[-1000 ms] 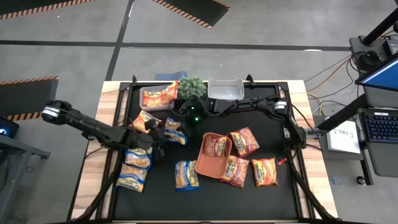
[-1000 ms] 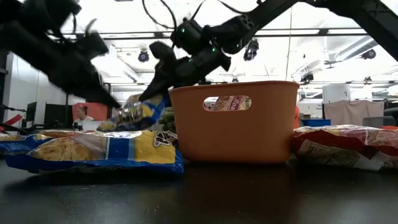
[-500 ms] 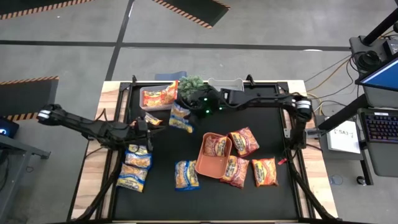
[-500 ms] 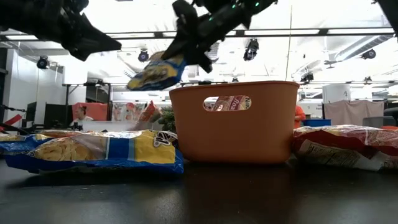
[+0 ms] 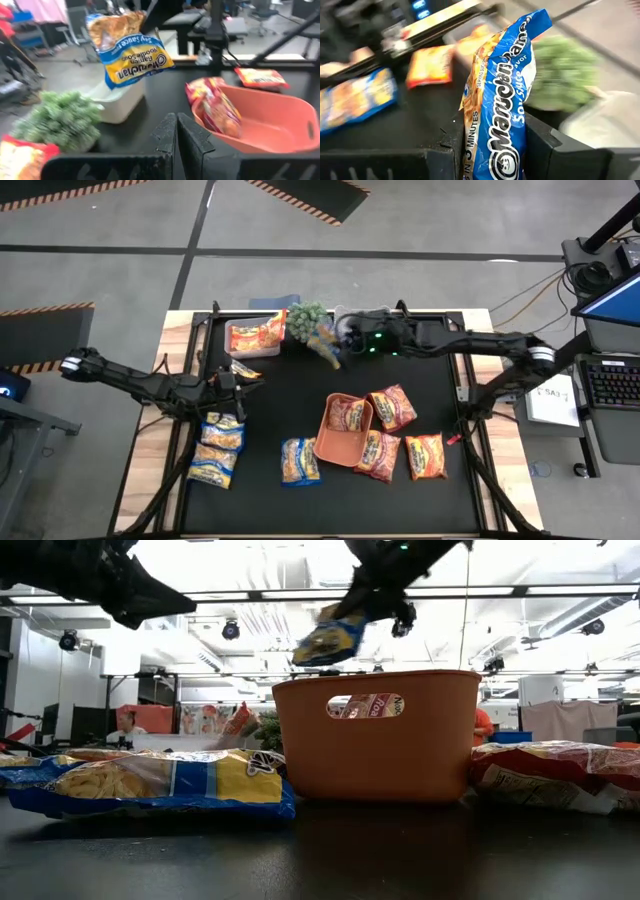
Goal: Sort Maruchan noodles
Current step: Put the blue noodle pack into the gray bin
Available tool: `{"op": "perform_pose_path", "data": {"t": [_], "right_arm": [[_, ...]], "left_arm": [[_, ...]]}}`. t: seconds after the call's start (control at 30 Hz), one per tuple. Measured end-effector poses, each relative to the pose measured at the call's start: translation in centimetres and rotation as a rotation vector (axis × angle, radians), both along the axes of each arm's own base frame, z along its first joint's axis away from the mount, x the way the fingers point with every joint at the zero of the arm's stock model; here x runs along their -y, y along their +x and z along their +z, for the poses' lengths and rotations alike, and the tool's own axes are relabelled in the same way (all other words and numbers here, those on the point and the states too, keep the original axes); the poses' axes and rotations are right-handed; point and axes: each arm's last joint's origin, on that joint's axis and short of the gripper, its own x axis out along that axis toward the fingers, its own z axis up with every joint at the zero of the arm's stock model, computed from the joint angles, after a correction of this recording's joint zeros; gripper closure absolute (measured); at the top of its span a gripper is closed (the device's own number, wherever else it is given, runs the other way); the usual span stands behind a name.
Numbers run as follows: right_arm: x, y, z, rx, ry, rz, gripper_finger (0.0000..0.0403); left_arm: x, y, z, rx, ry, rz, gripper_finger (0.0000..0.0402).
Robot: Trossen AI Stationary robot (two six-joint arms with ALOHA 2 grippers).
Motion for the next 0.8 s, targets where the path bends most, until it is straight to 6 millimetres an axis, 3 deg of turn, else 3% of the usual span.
{"op": "perform_pose_path", "data": {"t": [0.17,0.3,0.63,0.8], "right_arm": [[1.4,-3.6,0.4,-0.007,-0.098,-0.290,0.0280],[3.1,-5.4,-0.2,-0.022,-0.130,-0.457,0.0279],[8.1,-7.2,-4.7,-0.107,-0.023,-0.709,0.0279],[9.8,-7.0,-6.5,-0.152,0.025,-0.738,0.0278]], "left_arm": [[-0.2,0.0,0.7,0.045,0.067,0.057,0.0402],[-0.3,0.0,1.3,0.082,0.120,0.094,0.0402],[-0.6,-0.2,2.5,0.108,0.161,0.211,0.0402],[-0.6,-0.1,2.5,0.101,0.163,0.212,0.0402]]}}
